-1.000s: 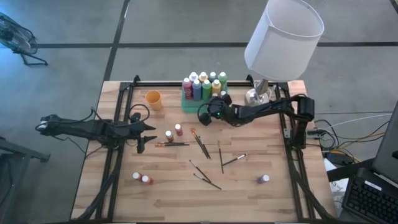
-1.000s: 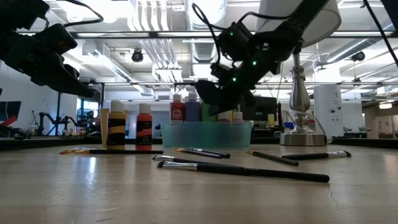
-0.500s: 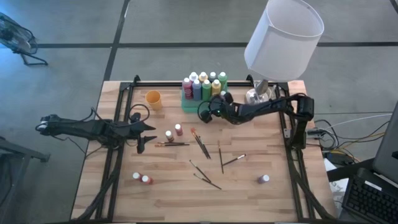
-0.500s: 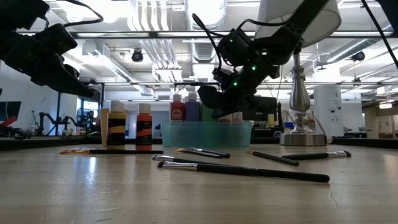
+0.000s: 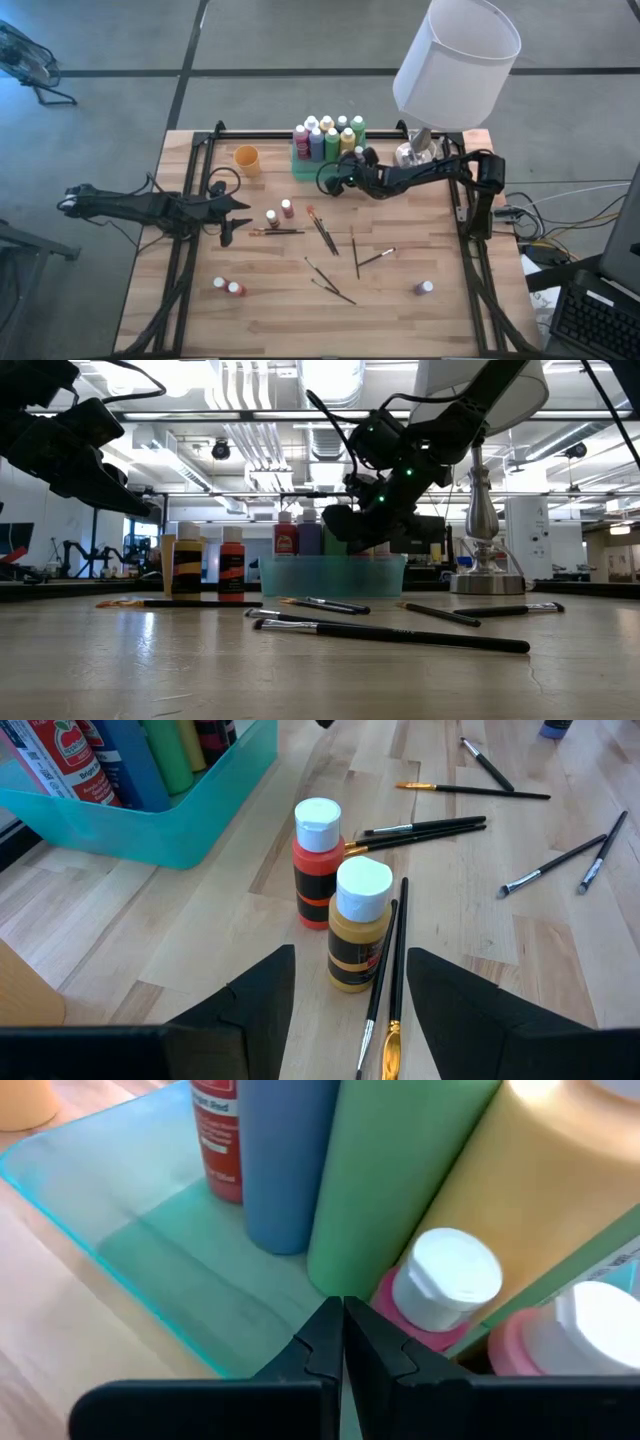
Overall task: Pick & Place Paint Supplies
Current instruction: Adjust the paint bottles in the green bin, then put the small purple paint bottle into the green bin
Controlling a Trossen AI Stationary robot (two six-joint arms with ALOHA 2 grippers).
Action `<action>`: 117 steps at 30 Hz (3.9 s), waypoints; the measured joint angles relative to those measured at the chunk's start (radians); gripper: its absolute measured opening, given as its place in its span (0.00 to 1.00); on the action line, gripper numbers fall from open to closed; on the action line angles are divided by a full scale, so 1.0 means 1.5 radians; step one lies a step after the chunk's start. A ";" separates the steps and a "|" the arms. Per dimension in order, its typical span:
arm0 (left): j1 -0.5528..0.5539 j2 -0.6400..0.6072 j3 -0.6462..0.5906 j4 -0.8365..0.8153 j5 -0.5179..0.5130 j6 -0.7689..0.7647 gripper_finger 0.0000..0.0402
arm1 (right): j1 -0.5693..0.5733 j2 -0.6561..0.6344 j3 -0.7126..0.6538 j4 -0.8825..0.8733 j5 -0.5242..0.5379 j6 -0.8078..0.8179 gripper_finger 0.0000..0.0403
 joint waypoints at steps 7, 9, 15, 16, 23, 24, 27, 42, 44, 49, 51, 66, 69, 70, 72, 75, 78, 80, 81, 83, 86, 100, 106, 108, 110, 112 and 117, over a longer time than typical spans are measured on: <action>0.000 0.000 0.000 0.000 0.000 0.000 0.50 | 0.000 0.000 0.000 0.000 0.026 0.000 0.02; 0.000 0.000 0.000 0.000 0.000 0.000 0.50 | 0.000 0.000 0.000 0.000 0.035 0.000 0.02; 0.000 0.000 0.000 0.000 0.000 0.000 0.50 | 0.001 0.000 0.000 0.000 0.051 0.003 0.02; 0.000 0.000 0.000 0.000 0.000 0.000 0.50 | 0.001 0.000 0.000 0.000 0.052 0.003 0.02; 0.000 0.000 0.000 0.000 0.000 0.000 0.50 | 0.001 0.000 0.000 -0.010 0.074 0.003 0.02; 0.000 0.000 0.000 0.000 0.000 0.000 0.50 | 0.001 0.000 0.000 -0.016 0.076 0.004 0.02; 0.000 0.000 0.000 0.000 0.000 0.000 0.50 | 0.001 0.000 0.000 -0.022 0.086 0.005 0.02; 0.000 0.000 0.000 0.000 0.000 0.000 0.50 | 0.012 -0.003 0.000 0.000 0.030 -0.013 0.02; 0.000 0.000 0.000 0.000 0.000 0.000 0.50 | 0.023 -0.005 0.004 0.005 0.004 -0.024 0.02; 0.000 0.000 0.000 0.000 0.000 0.000 0.50 | 0.050 -0.028 0.021 0.006 -0.062 -0.065 0.02; 0.000 0.000 0.000 0.000 0.000 0.000 0.50 | 0.061 -0.047 0.026 -0.007 -0.096 -0.090 0.02; 0.000 0.000 0.000 -0.004 0.000 0.000 0.50 | 0.180 -0.299 0.060 -0.359 -0.209 -0.079 0.02; 0.000 0.001 0.000 -0.004 0.000 0.000 0.50 | 0.215 -0.346 0.060 -0.397 -0.194 -0.071 0.02; 0.000 0.001 0.000 -0.004 0.000 0.000 0.50 | 0.227 -0.361 0.060 -0.409 -0.194 -0.065 0.02; 0.000 0.001 0.000 -0.004 0.000 0.000 0.50 | 0.248 -0.384 0.060 -0.440 -0.194 -0.039 0.02; 0.000 0.001 0.000 -0.004 0.000 0.000 0.50 | 0.278 -0.411 0.060 -0.488 -0.193 0.001 0.02; 0.000 0.001 0.000 -0.004 0.000 0.000 0.50 | 0.310 -0.426 0.060 -0.549 -0.194 0.051 0.02; 0.000 0.001 0.000 -0.004 0.000 0.000 0.50 | 0.334 -0.430 0.060 -0.595 -0.197 0.092 0.02; 0.000 0.001 0.000 -0.004 0.000 0.000 0.50 | 0.346 -0.431 0.060 -0.619 -0.202 0.115 0.02; 0.000 0.001 0.000 -0.003 0.000 0.000 0.50 | 0.375 -0.431 0.060 -0.666 -0.221 0.159 0.02; 0.000 0.001 0.000 -0.003 0.000 0.000 0.50 | 0.429 -0.431 0.060 -0.726 -0.250 0.237 0.02; 0.000 0.001 0.000 -0.003 0.000 0.000 0.50 | 0.756 -0.430 0.060 -0.824 -0.231 0.636 0.02; 0.000 0.001 0.000 -0.003 0.000 0.000 0.50 | 0.824 -0.425 0.060 -0.824 -0.179 0.741 0.02; 0.000 0.001 0.000 -0.003 0.000 0.000 0.50 | 0.826 -0.424 0.060 -0.824 -0.177 0.755 0.02; 0.000 0.001 0.000 -0.002 0.000 0.000 0.50 | 0.826 -0.423 0.060 -0.825 -0.177 0.767 0.02; 0.000 0.001 0.000 -0.001 0.000 0.000 0.50 | 0.826 -0.421 0.060 -0.830 -0.183 0.768 0.03; 0.000 0.001 0.000 -0.001 0.000 0.000 0.50 | 0.816 -0.420 0.060 -0.847 -0.202 0.769 0.14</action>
